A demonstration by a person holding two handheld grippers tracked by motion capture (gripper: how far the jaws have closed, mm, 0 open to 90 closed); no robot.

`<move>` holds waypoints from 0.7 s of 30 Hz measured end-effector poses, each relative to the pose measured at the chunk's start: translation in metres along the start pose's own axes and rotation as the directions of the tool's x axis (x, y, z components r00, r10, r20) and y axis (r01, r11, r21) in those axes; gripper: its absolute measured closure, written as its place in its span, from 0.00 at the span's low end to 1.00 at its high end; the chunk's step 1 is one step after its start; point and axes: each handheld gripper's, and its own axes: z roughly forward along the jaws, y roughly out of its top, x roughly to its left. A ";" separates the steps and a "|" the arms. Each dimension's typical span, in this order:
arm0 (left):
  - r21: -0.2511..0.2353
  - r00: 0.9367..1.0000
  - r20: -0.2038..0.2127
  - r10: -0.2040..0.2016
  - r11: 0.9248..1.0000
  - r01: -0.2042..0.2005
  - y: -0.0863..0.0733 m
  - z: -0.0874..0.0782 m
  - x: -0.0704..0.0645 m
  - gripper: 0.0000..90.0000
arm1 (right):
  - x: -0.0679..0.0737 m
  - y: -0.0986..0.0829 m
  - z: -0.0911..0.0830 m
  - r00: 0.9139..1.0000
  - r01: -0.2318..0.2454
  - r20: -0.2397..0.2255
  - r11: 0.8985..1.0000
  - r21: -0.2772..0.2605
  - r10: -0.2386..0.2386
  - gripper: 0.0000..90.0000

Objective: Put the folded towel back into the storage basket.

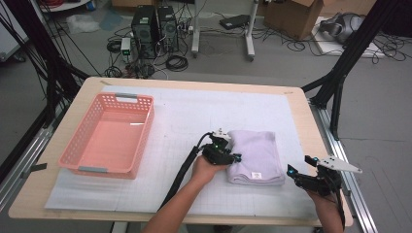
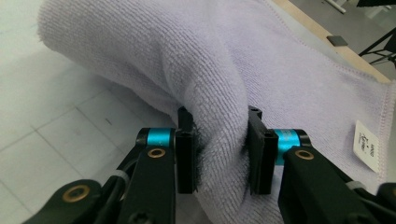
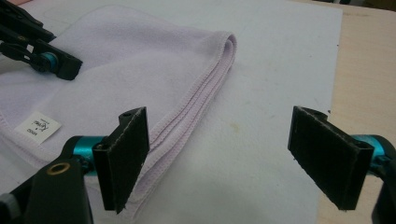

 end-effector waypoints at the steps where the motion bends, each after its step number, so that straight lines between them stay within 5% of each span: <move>1: -0.010 1.000 0.003 0.001 1.000 0.000 -0.001 -0.001 0.000 0.79 | 0.000 0.000 0.000 1.000 0.001 -0.001 1.000 -0.001 -0.001 0.22; 11: -0.076 0.998 0.022 0.058 0.996 -0.056 -0.003 -0.012 -0.004 0.81 | -0.001 0.000 -0.003 1.000 -0.007 0.002 1.000 -0.013 0.007 0.22; 17: -0.107 0.991 0.001 0.136 0.985 -0.135 -0.004 -0.028 -0.006 0.81 | -0.001 0.000 -0.002 1.000 -0.002 0.001 1.000 -0.012 0.002 0.22; 21: -0.137 0.989 0.003 0.148 0.980 -0.146 -0.008 -0.038 -0.005 0.81 | 0.001 0.000 0.000 1.000 0.000 -0.005 1.000 -0.009 0.000 0.22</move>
